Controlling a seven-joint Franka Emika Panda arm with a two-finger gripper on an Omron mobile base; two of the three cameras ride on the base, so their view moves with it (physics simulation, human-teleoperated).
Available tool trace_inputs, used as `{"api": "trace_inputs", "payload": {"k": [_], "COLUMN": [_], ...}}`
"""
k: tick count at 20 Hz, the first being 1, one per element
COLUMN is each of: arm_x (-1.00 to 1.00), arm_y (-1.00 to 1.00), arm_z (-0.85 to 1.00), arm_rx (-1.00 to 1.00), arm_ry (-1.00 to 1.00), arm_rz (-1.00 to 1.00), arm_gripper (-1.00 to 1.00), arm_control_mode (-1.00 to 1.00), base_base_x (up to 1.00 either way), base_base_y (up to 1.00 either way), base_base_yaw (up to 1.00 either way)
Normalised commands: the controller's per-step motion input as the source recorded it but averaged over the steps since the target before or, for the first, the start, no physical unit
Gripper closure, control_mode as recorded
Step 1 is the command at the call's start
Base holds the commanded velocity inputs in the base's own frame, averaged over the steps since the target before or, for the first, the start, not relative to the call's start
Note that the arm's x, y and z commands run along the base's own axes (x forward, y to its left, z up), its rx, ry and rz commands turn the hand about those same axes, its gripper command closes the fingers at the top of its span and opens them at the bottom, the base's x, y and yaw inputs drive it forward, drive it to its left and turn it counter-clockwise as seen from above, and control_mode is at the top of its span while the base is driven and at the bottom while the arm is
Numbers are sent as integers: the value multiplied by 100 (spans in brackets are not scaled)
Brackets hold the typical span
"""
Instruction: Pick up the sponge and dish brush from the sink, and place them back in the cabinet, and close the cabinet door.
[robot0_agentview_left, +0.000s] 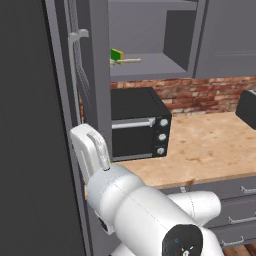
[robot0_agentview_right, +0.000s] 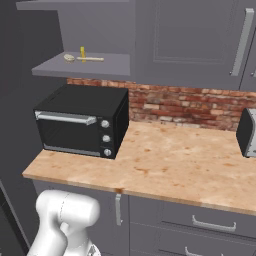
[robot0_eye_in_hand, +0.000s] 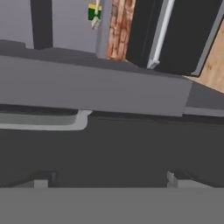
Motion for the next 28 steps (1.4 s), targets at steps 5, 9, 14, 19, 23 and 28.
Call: {"api": "trace_inputs", "payload": {"k": [5, 9, 14, 19, 23, 28], "arm_x": [29, 29, 29, 10, 11, 14], "arm_y": [17, 15, 10, 17, 8, 6], "arm_z": [-12, -3, 0, -1, 0, 0], "arm_rx": [1, 1, 0, 0, 0, 0], "arm_ry": [-3, -3, -3, -2, 0, 0], "arm_rz": [-8, -7, -5, -5, -4, -5], "arm_gripper": [-100, -100, -100, -100, -100, -100], "arm_control_mode": [-100, -100, -100, -100, -100, -100], "base_base_x": [0, 0, 0, 0, 0, 0], "base_base_y": [0, 0, 0, 0, 0, 0], "base_base_yaw": [0, 0, 0, 0, 0, 0]}}
